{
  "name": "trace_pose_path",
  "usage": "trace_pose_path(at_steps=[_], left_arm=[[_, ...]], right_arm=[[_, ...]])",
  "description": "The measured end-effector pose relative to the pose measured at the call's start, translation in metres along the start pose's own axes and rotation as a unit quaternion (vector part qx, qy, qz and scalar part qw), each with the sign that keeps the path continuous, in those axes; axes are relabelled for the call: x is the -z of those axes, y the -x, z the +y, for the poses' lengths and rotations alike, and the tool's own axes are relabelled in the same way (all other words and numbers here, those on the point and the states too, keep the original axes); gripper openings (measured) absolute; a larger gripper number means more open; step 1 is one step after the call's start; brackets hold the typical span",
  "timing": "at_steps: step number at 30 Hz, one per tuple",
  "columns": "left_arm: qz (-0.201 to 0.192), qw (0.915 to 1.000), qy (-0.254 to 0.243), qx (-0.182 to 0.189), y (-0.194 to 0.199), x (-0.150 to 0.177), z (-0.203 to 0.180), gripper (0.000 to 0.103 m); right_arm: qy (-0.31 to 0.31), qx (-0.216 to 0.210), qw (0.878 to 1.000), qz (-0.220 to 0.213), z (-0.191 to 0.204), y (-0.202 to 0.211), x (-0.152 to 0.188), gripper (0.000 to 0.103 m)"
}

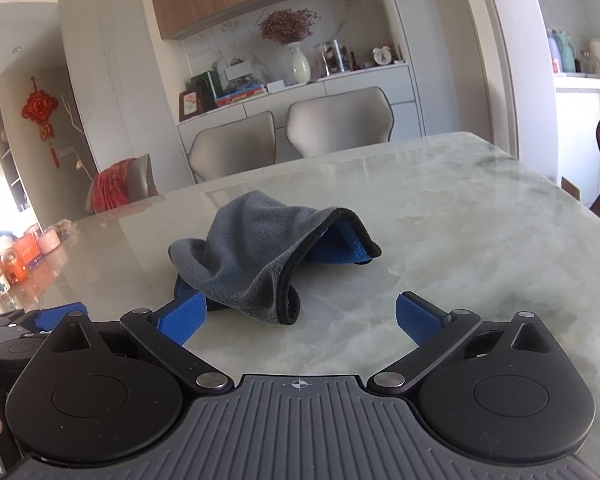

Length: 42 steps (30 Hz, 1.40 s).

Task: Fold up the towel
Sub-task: 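Grasp the edge of the crumpled grey towel with both grippers, then lift the grey towel off the table with both grippers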

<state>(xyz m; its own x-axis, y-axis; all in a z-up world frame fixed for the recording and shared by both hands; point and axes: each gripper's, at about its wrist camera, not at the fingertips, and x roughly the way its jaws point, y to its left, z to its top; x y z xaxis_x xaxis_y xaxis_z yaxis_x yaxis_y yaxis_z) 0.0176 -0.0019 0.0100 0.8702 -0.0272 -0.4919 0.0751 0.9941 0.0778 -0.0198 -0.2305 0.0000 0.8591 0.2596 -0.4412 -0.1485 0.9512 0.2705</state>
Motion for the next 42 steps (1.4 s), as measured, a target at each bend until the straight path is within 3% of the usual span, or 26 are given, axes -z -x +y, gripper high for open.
trace_pose_path(at_steps=[8, 15, 21, 23, 25, 27, 34, 42], left_arm=[[-0.019, 0.9990, -0.041, 0.005, -0.004, -0.017, 0.007, 0.101], [-0.015, 0.9993, -0.027, 0.023, -0.012, -0.016, 0.015, 0.101], [-0.009, 0.9990, -0.030, 0.032, -0.015, -0.013, 0.017, 0.101], [-0.009, 0.9989, -0.030, 0.035, -0.014, -0.012, 0.018, 0.101], [-0.009, 0.9987, -0.030, 0.041, -0.014, -0.012, 0.019, 0.101], [-0.011, 0.9982, -0.032, 0.050, -0.012, -0.011, 0.019, 0.101], [-0.020, 0.9956, -0.041, 0.082, -0.008, -0.010, 0.017, 0.101], [-0.057, 0.9900, -0.078, 0.102, -0.002, -0.006, 0.005, 0.101]], right_arm=[[0.041, -0.007, 0.999, -0.005, 0.011, -0.010, -0.011, 0.100], [0.033, -0.011, 0.999, 0.018, 0.008, -0.029, -0.017, 0.067], [0.014, -0.028, 0.998, 0.053, 0.004, -0.052, -0.019, 0.046], [0.008, -0.036, 0.997, 0.061, 0.004, -0.059, -0.019, 0.044], [0.008, -0.042, 0.997, 0.070, 0.005, -0.069, -0.018, 0.032], [0.009, -0.053, 0.996, 0.069, 0.008, -0.072, -0.018, 0.011], [0.000, -0.126, 0.992, 0.001, 0.020, -0.044, -0.051, 0.009], [-0.027, -0.183, 0.983, 0.002, 0.037, -0.034, -0.080, 0.009]])
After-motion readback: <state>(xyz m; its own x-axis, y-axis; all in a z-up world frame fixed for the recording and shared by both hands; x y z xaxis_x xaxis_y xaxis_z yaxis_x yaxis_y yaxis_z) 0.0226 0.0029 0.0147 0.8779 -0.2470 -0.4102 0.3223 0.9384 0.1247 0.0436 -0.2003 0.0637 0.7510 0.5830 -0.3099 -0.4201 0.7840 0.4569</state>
